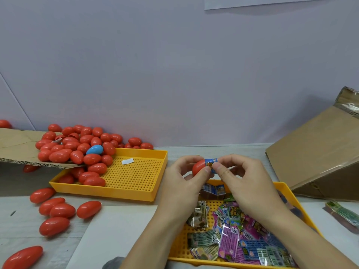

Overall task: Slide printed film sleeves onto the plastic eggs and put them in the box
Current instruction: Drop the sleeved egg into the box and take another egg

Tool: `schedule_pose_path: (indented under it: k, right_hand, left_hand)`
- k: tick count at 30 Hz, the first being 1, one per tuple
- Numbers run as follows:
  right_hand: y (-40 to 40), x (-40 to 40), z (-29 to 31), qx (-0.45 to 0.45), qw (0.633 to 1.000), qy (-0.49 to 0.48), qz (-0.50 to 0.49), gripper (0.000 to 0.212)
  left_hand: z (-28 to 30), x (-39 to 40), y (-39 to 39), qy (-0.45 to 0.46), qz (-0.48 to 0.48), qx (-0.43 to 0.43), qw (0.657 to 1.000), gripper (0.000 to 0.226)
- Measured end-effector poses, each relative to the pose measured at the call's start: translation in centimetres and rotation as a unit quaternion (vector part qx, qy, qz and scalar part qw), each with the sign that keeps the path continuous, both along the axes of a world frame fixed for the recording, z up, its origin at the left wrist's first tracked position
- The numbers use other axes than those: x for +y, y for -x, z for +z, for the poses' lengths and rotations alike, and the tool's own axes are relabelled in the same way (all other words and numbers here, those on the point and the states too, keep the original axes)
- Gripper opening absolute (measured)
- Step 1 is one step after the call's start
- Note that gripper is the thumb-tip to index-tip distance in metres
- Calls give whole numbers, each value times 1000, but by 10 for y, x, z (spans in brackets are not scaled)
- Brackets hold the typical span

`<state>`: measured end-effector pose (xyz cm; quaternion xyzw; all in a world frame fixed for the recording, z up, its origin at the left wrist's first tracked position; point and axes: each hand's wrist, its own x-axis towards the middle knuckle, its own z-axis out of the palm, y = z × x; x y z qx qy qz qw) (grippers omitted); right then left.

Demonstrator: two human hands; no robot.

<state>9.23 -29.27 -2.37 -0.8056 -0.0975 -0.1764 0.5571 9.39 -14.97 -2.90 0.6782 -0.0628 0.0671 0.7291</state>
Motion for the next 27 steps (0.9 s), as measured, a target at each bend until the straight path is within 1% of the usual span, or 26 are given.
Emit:
schedule_pose_path:
  k: [3,6,8,10,13,17,21,24,27]
  right_hand:
    - [0,1,0,25,999,-41,-7,14]
    - [0,0,1,48,997,-61,-14,20]
    - [0,-1,0,58,996,-74,-15,19]
    - [-1,-2,-2,68,993,-91,-16,13]
    - [-2,-3,-2,73,992,-107,-5,8]
    - [0,-2,0,52,990,-129,22,9]
    - [-1,-2,-1,61,988,-138,22,6]
    - [-2,-3,-2,73,988,-138,15,7]
    - [-2,-3,-2,74,987,-142,20,8]
  left_hand:
    - [-1,1,0,-2,-3,1,1000,28]
    - [-3,0,0,-19,-10,-3,1000,29]
    - [-3,-1,0,-43,-13,-6,999,29]
    - [-4,0,0,-49,-17,-5,999,29]
    - [-4,0,-1,-39,-21,-5,999,28]
    - [-5,-1,-2,-5,-15,-5,1000,18]
    - [-7,2,-4,8,-9,0,1000,28]
    - [-8,4,-5,5,-10,-10,1000,33]
    - [-7,3,-7,33,-9,-12,999,26]
